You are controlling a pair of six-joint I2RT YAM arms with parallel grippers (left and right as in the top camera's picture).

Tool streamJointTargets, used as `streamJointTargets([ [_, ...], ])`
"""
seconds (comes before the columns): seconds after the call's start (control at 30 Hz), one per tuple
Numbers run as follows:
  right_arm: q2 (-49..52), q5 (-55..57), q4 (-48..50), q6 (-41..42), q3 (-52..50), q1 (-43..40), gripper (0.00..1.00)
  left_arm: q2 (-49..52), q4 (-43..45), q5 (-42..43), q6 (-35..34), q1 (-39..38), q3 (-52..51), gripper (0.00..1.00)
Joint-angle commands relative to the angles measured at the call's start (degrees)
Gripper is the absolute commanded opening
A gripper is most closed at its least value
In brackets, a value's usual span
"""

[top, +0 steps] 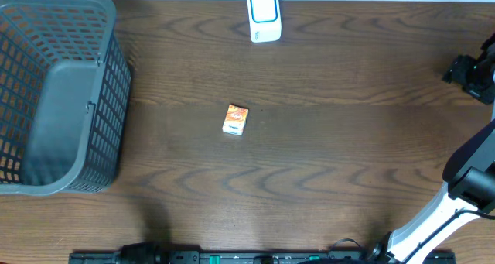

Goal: Scan the item barcode

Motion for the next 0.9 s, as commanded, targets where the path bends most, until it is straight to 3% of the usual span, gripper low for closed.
streamJointTargets([
  [0.0,-0.31,3.28,0.35,-0.42,0.09,-0.13,0.77,-0.04,0.5,-0.31,0.35,0.94,-0.02,0.99],
  [0.63,0.61,8.9,6.47,-2.21,0.09,-1.33,0.82,-0.04,-0.48,-0.44,0.35,1.18,-1.42,0.99],
  [0.87,2.47,9.22,13.16,-10.75,0.09,-1.75,0.91,-0.04,-8.02,-13.79,0.33,1.18,-1.42,0.99],
])
